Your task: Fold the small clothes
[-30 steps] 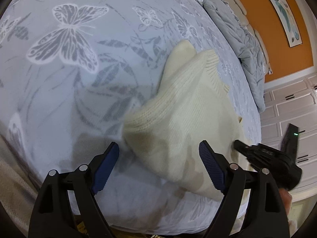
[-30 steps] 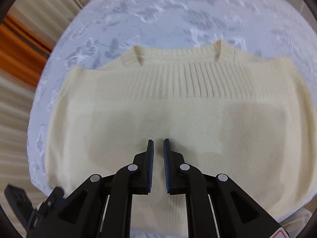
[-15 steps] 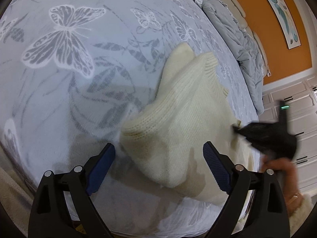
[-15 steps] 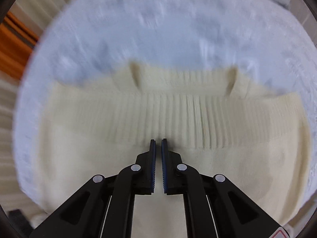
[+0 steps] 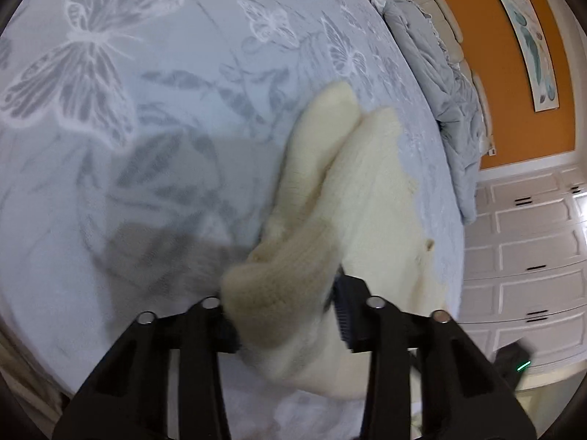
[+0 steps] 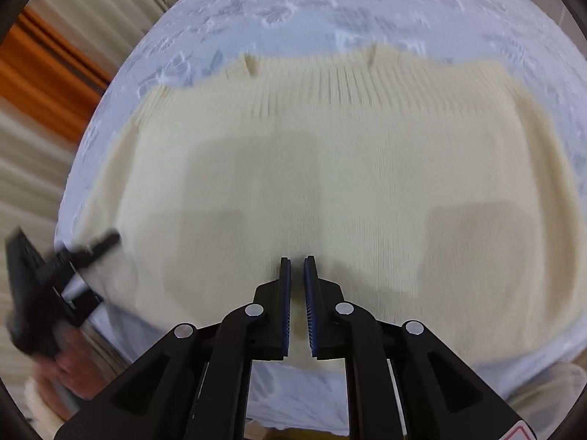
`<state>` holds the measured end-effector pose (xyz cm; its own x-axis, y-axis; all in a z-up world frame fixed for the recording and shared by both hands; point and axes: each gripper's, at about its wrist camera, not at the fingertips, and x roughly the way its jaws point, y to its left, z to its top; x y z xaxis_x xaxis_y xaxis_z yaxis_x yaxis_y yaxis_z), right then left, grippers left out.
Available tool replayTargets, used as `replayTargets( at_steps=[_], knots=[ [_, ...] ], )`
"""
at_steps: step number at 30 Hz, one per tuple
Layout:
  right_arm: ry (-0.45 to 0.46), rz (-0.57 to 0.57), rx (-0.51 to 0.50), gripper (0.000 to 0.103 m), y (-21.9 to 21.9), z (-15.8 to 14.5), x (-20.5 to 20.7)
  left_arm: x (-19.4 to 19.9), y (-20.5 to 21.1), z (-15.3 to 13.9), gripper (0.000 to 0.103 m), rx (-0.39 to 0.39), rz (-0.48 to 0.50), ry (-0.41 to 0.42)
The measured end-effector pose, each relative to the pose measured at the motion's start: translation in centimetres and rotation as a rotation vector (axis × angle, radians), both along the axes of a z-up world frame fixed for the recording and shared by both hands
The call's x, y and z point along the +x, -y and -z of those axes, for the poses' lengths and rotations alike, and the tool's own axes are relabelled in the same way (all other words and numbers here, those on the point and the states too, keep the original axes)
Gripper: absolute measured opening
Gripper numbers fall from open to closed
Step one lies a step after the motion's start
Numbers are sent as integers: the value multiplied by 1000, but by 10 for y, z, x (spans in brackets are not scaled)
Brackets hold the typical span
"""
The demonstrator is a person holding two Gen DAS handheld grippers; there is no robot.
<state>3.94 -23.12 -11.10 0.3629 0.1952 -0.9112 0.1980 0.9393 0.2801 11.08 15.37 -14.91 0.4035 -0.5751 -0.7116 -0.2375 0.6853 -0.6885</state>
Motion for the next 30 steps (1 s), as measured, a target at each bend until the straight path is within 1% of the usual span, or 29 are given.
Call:
replayTargets(
  at_steps=[1, 3, 5, 6, 8, 9, 11, 12, 14, 16, 17, 18, 20, 21, 22, 23, 24, 25, 26, 27, 28, 29, 30],
  knots=[
    [1, 8, 13, 10, 3, 2, 1, 0, 2, -9, 28, -5, -4, 10],
    [-1, 14, 20, 10, 4, 4, 5, -2, 13, -36, 23, 16, 23, 72],
    [3, 2, 18, 10, 3, 6, 6, -7, 32, -72, 20, 49, 80, 161],
    [7, 4, 28, 10, 5, 7, 6, -10, 48, -96, 19, 63, 121, 218],
    [23, 22, 92, 10, 16, 7, 2, -20, 81, -133, 19, 74, 198, 300],
    [35, 36, 136, 10, 23, 6, -2, -26, 108, -153, 19, 83, 263, 351],
    [60, 87, 229, 17, 45, 1, -16, -40, 150, -175, 19, 105, 375, 413],
    [78, 114, 260, 17, 55, -2, -23, -50, 180, -182, 19, 117, 447, 442],
    [107, 155, 287, 17, 76, -8, -40, -67, 228, -179, 19, 138, 556, 454],
    [117, 213, 277, 19, 106, -12, -62, -76, 261, -163, 20, 163, 620, 426],
    [115, 237, 275, 21, 119, -12, -70, -79, 276, -151, 20, 185, 647, 407],
    [112, 269, 275, 22, 133, -11, -80, -83, 292, -135, 21, 226, 681, 384],
    [108, 318, 282, 22, 161, -13, -99, -92, 311, -107, 24, 292, 731, 332],
    [111, 328, 287, 24, 169, -15, -104, -97, 310, -100, 28, 306, 735, 324],
    [125, 335, 295, 31, 176, -20, -110, -104, 307, -97, 37, 320, 728, 331],
    [143, 337, 308, 45, 180, -24, -113, -113, 300, -97, 44, 309, 724, 357],
    [157, 336, 325, 52, 182, -27, -113, -119, 290, -101, 60, 283, 728, 375],
    [174, 338, 357, 62, 182, -30, -112, -125, 282, -105, 75, 258, 727, 393],
    [182, 338, 396, 67, 182, -31, -107, -132, 270, -110, 80, 253, 709, 423],
    [182, 336, 425, 69, 182, -31, -101, -138, 260, -111, 87, 274, 697, 442],
    [175, 328, 468, 72, 178, -27, -93, -142, 250, -111, 90, 322, 688, 455],
    [160, 318, 493, 76, 172, -24, -84, -141, 246, -109, 90, 373, 683, 456],
    [133, 306, 499, 78, 167, -20, -70, -141, 238, -102, 90, 440, 673, 432]
  ],
)
